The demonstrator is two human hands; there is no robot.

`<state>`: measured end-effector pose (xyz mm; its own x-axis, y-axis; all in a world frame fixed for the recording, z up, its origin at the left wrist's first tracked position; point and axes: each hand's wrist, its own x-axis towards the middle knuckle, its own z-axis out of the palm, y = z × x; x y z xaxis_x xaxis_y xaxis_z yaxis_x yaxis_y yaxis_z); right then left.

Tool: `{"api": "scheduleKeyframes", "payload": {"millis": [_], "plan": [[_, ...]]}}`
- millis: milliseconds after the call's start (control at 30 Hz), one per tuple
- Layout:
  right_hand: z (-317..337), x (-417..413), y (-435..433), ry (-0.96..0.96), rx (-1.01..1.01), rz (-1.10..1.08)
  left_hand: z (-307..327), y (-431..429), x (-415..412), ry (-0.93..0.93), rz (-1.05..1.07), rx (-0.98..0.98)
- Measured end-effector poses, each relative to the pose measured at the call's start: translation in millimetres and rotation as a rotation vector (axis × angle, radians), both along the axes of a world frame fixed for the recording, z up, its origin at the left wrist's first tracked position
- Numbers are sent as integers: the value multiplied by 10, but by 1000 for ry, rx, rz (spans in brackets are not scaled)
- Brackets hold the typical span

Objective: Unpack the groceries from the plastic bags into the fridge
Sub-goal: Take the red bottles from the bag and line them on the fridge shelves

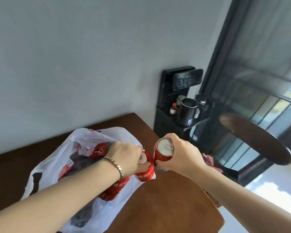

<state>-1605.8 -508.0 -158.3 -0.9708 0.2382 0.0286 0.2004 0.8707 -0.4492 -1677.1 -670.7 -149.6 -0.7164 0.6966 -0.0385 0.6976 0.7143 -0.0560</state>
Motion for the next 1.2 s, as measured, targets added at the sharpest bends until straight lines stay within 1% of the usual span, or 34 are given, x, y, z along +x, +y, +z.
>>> {"api": "scheduleKeyframes", "payload": {"millis": [133, 300, 400, 467, 567, 633, 700, 733, 800, 867, 1000, 1200], "plan": [[146, 760, 315, -18, 36, -248, 150, 513, 371, 60, -282, -5], [348, 1933, 782, -41, 119, -607, 321, 1305, 1090, 125, -633, 69], [413, 2896, 1019, -71, 170, -861, 404, 1892, 1806, 164, -856, 118], [476, 3363, 1130, -109, 193, -978, 457, 2171, 2193, 190, -972, 123], [574, 4347, 1278, -144, 187, -1188, 531, 2686, 3094, 228, -1149, 154], [604, 4941, 1349, -152, 208, -1277, 547, 2942, 3657, 236, -1222, 165], [627, 5683, 1353, -172, 216, -1366, 557, 3179, 4435, 199, -1296, 154], [673, 6086, 1382, -171, 230, -1418, 605, 3321, 4868, 195, -1330, 171], [779, 6617, 1422, -168, 255, -1482, 690, 3524, 5468, 188, -1386, 207], [879, 7280, 1433, -139, 253, -1586, 805, 3700, 6217, 135, -1441, 249], [1033, 8362, 1466, -112, 252, -1757, 997, 4047, 7419, 38, -1554, 320], [1131, 9706, 1673, -169, 313, -1984, 1157, 4608, 8970, -33, -1779, 392]]}}
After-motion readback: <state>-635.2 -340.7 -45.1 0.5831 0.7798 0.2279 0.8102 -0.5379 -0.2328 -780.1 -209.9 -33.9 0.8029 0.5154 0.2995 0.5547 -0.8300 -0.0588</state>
